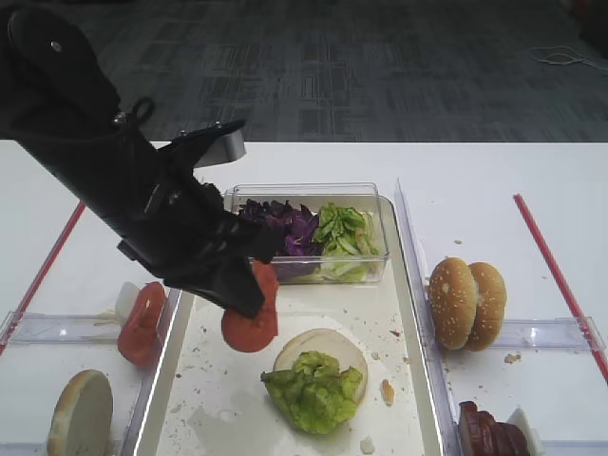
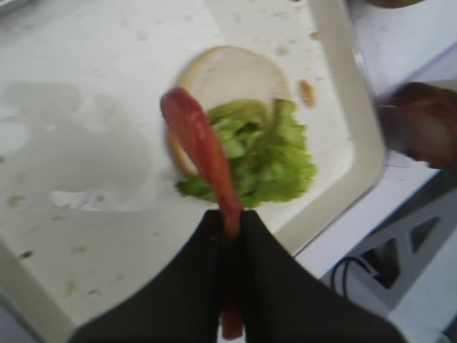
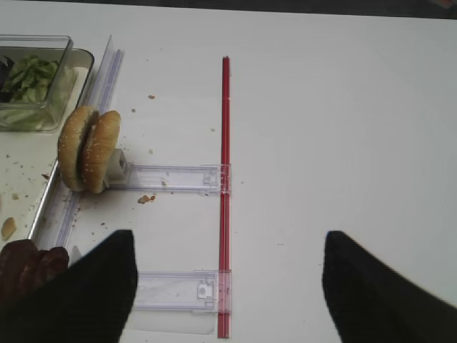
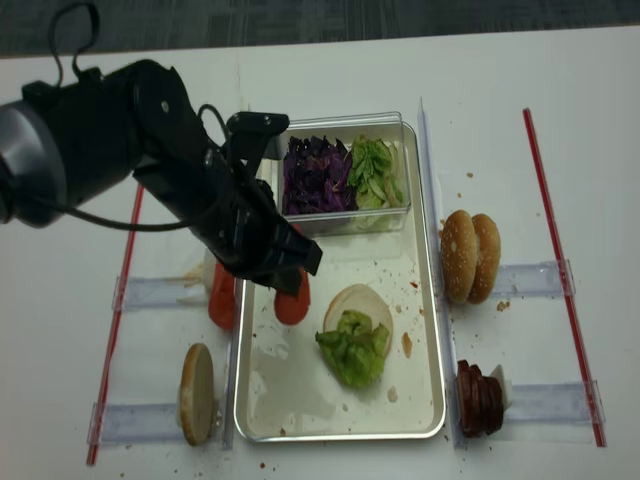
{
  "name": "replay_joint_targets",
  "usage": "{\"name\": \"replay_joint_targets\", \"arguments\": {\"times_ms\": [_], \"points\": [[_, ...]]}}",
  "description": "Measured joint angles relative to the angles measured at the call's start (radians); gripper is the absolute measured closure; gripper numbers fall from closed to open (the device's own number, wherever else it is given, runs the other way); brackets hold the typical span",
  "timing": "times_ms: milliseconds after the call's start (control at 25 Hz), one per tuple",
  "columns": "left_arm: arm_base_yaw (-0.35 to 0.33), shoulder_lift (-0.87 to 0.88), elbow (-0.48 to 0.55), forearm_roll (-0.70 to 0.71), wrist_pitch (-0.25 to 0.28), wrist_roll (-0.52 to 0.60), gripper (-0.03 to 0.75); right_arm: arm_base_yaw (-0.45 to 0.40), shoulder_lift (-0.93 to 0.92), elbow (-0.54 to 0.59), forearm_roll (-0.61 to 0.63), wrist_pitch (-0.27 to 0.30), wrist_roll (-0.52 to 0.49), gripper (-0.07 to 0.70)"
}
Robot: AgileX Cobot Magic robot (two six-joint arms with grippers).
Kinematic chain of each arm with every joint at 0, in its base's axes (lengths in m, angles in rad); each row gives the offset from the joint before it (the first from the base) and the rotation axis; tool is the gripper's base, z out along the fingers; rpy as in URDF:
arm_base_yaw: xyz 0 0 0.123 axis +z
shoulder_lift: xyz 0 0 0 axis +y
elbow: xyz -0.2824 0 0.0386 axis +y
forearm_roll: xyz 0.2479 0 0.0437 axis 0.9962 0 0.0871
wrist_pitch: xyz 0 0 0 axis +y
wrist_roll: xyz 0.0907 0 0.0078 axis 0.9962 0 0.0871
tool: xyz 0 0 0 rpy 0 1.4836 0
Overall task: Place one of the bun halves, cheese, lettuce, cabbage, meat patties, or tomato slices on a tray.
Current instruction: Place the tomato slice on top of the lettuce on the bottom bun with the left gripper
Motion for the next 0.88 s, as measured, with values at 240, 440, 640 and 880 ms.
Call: {"name": "replay_joint_targets", "arguments": {"times_ms": [240, 440, 640, 880], "points": [[0.000, 0.000, 0.000, -0.293, 0.073, 0.199, 0.657, 0.000, 0.000, 0.000, 0.000, 0.000, -0.002, 0.058], [0.000, 0.000, 0.000, -0.375, 0.093, 0.252, 0.657, 0.000, 0.000, 0.000, 0.000, 0.000, -0.002, 0.058], [0.000, 0.057, 0.000, -0.417, 0.093, 0.264, 0.657, 0.000, 0.000, 0.000, 0.000, 0.000, -0.002, 0.058], [0.000, 0.143, 0.000, -0.491, 0.093, 0.305, 0.657, 0.000, 0.000, 0.000, 0.000, 0.000, -0.002, 0.058]]}}
